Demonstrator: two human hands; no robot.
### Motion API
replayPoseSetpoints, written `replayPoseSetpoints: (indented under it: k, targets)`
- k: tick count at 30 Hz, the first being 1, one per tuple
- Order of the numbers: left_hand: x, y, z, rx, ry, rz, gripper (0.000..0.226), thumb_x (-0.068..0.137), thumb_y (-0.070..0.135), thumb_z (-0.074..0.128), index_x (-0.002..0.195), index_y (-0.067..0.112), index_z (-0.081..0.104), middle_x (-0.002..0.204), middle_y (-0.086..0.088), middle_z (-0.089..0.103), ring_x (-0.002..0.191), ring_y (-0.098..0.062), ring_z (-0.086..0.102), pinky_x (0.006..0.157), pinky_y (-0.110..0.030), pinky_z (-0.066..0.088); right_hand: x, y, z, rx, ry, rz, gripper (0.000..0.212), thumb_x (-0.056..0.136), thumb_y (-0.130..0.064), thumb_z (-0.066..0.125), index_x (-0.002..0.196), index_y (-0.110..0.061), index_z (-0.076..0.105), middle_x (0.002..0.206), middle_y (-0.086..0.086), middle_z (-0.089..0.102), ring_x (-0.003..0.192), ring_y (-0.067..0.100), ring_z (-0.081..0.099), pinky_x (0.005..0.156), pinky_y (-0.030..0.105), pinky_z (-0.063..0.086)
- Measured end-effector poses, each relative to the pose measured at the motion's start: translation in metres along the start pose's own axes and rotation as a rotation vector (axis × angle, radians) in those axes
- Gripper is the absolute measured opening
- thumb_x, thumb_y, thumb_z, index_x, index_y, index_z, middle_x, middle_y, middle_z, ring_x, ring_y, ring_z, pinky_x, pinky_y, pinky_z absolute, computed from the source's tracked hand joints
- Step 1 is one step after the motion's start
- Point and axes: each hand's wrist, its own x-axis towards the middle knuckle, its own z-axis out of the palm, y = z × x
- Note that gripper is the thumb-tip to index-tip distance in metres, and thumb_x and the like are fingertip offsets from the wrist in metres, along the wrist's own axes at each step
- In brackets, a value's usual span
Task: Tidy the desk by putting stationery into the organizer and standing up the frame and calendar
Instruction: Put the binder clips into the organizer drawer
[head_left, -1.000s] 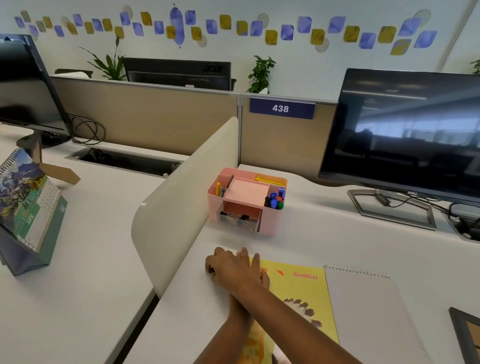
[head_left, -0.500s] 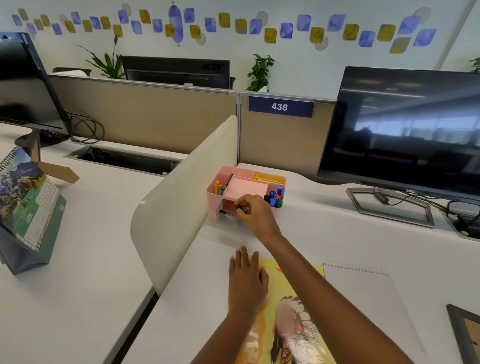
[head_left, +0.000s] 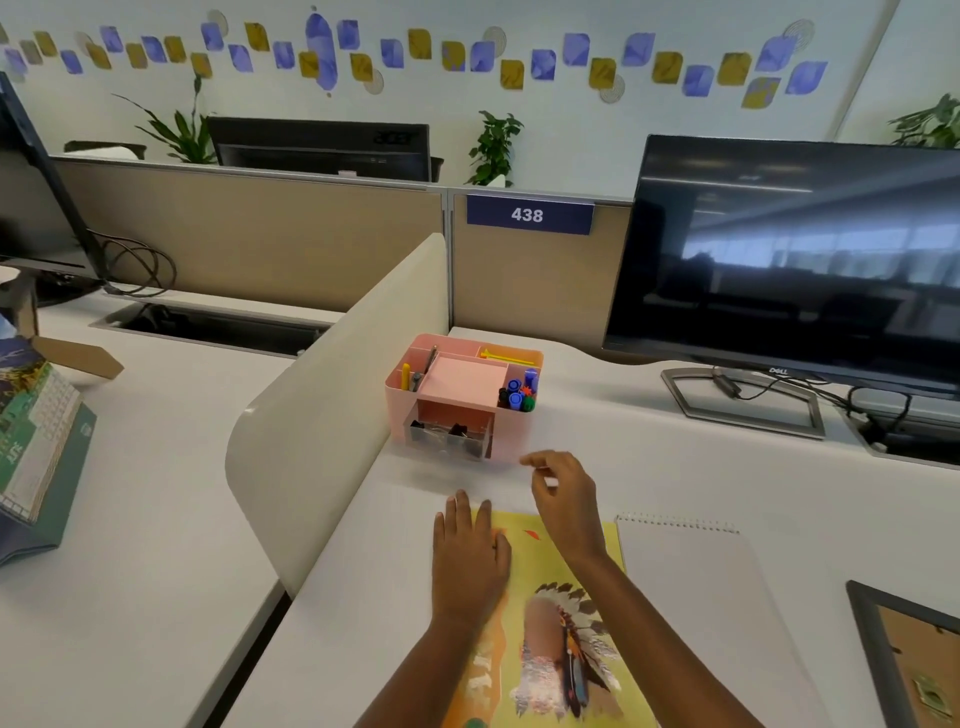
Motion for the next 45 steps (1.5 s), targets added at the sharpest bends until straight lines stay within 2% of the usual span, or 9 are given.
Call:
replayPoseSetpoints:
  k: [8, 11, 21, 29, 33, 36, 39, 41, 45]
  targets:
    - [0.002, 0.001, 0.001, 0.076, 0.033, 0.051, 0.042, 0.077, 0.026, 0.039, 0.093, 0.006, 0.073, 0.101, -0.022, 0.069, 0.090, -0.036, 0.068, 0.072, -0.049, 0.054, -0.041, 0.055, -0.061, -0.126, 0.042, 0.086, 0.028, 0.082, 0.011, 0.047, 0.091, -0.007, 0.067, 0.092, 0.001, 0.061, 0.090, 0.014, 0.058, 0.086, 0.034, 0.052]
    - [0.002, 0.013, -0.003, 0.120, 0.078, 0.101, 0.027, 0.070, 0.017, 0.060, 0.091, 0.004, 0.073, 0.101, -0.024, 0.068, 0.090, -0.040, 0.067, 0.072, -0.053, 0.053, -0.049, 0.070, -0.085, -0.212, 0.040, 0.093, 0.026, 0.084, 0.010, 0.046, 0.093, -0.005, 0.066, 0.099, 0.009, 0.065, 0.095, 0.017, 0.059, 0.084, 0.024, 0.045]
    - [-0.022, 0.129, 0.010, 0.026, -0.195, 0.333, 0.047, 0.071, 0.029, 0.034, 0.089, 0.012, 0.074, 0.099, -0.018, 0.071, 0.088, -0.031, 0.069, 0.064, -0.043, 0.056, -0.084, 0.118, -0.173, -0.373, 0.114, 0.183, 0.025, 0.084, 0.010, 0.047, 0.092, -0.004, 0.067, 0.101, 0.011, 0.064, 0.100, 0.023, 0.058, 0.082, 0.014, 0.037]
    - [-0.048, 0.200, 0.030, 0.046, -0.248, 0.421, 0.049, 0.071, 0.032, 0.034, 0.086, 0.012, 0.075, 0.094, -0.015, 0.072, 0.084, -0.028, 0.071, 0.061, -0.039, 0.057, -0.122, 0.152, -0.252, -0.423, 0.291, 0.335, 0.021, 0.088, 0.000, 0.048, 0.099, -0.001, 0.065, 0.109, 0.016, 0.061, 0.101, 0.028, 0.055, 0.088, 0.034, 0.047]
    - [-0.058, 0.218, 0.038, 0.039, -0.282, 0.434, 0.048, 0.073, 0.033, 0.034, 0.087, 0.013, 0.075, 0.095, -0.014, 0.072, 0.085, -0.028, 0.071, 0.064, -0.039, 0.057, -0.142, 0.165, -0.287, -0.656, 0.409, 0.435, 0.019, 0.085, -0.003, 0.053, 0.098, -0.002, 0.066, 0.110, 0.020, 0.062, 0.099, 0.036, 0.055, 0.081, 0.041, 0.046]
    - [-0.067, 0.226, 0.032, 0.025, -0.272, 0.408, 0.047, 0.079, 0.030, 0.034, 0.100, 0.008, 0.072, 0.110, -0.021, 0.067, 0.097, -0.034, 0.066, 0.076, -0.044, 0.055, -0.155, 0.177, -0.308, -0.791, 0.403, 0.641, 0.025, 0.086, -0.015, 0.055, 0.109, -0.010, 0.062, 0.123, 0.021, 0.055, 0.114, 0.039, 0.046, 0.091, 0.053, 0.041]
    - [-0.069, 0.228, 0.030, 0.014, -0.261, 0.411, 0.049, 0.099, 0.030, 0.024, 0.144, 0.010, 0.027, 0.153, -0.019, 0.017, 0.141, -0.031, 0.018, 0.115, -0.040, 0.014, -0.161, 0.183, -0.324, -0.801, 0.329, 0.839, 0.035, 0.092, -0.031, 0.045, 0.125, -0.021, 0.049, 0.139, 0.016, 0.041, 0.128, 0.035, 0.032, 0.100, 0.053, 0.033]
    - [-0.068, 0.228, 0.034, 0.028, -0.257, 0.382, 0.051, 0.101, 0.033, 0.018, 0.148, 0.016, 0.011, 0.156, -0.012, 0.001, 0.144, -0.025, 0.003, 0.116, -0.036, 0.001, -0.162, 0.186, -0.328, -0.833, 0.274, 0.880, 0.040, 0.093, -0.037, 0.040, 0.131, -0.024, 0.043, 0.142, 0.016, 0.036, 0.129, 0.034, 0.030, 0.100, 0.052, 0.035]
    - [-0.070, 0.227, 0.039, -0.028, -0.261, 0.381, 0.059, 0.095, 0.040, 0.007, 0.146, 0.013, 0.020, 0.155, -0.015, 0.009, 0.143, -0.029, 0.010, 0.116, -0.038, 0.006, -0.160, 0.190, -0.332, -0.817, 0.198, 0.877, 0.039, 0.095, -0.036, 0.038, 0.132, -0.024, 0.041, 0.141, 0.016, 0.035, 0.130, 0.034, 0.027, 0.101, 0.049, 0.035]
